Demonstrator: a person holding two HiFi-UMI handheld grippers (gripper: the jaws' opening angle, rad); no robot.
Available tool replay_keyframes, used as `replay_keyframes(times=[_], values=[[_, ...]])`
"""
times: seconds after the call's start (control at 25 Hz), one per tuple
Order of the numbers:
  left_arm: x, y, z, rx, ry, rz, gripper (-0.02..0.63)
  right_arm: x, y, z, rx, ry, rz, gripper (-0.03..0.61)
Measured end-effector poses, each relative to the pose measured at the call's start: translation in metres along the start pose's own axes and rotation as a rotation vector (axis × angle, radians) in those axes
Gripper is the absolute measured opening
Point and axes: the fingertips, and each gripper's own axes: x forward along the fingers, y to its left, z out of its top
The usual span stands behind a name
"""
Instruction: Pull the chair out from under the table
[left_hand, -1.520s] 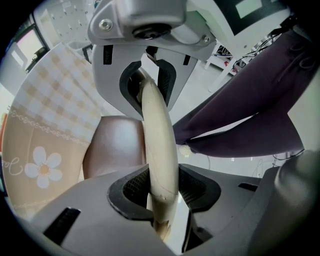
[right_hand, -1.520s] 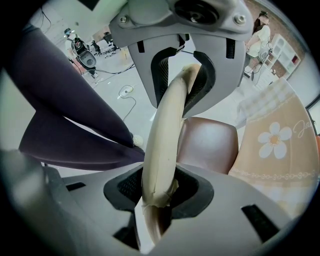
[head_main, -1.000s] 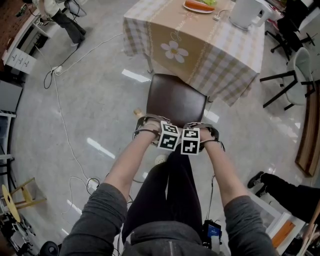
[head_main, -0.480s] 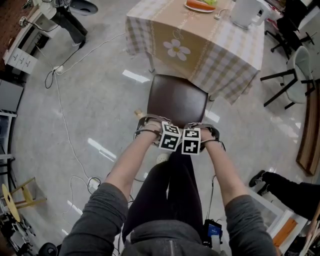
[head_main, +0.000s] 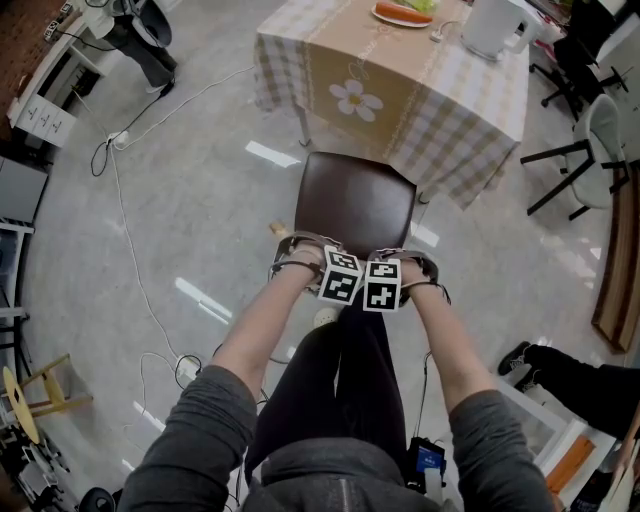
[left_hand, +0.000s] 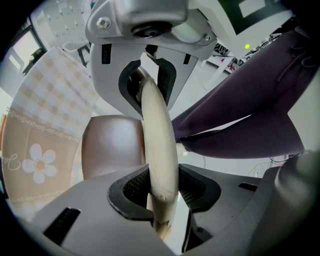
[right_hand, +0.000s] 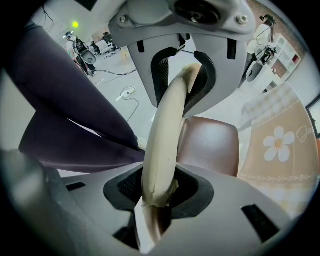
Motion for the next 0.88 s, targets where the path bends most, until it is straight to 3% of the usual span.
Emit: replay_keyframes(times=[0.88], values=[[0.004,-0.032,-0.005,0.002,-0.005,-0.001,0.150,0.005,0.027,0.017,0.005,0.024,0.005,0.127]])
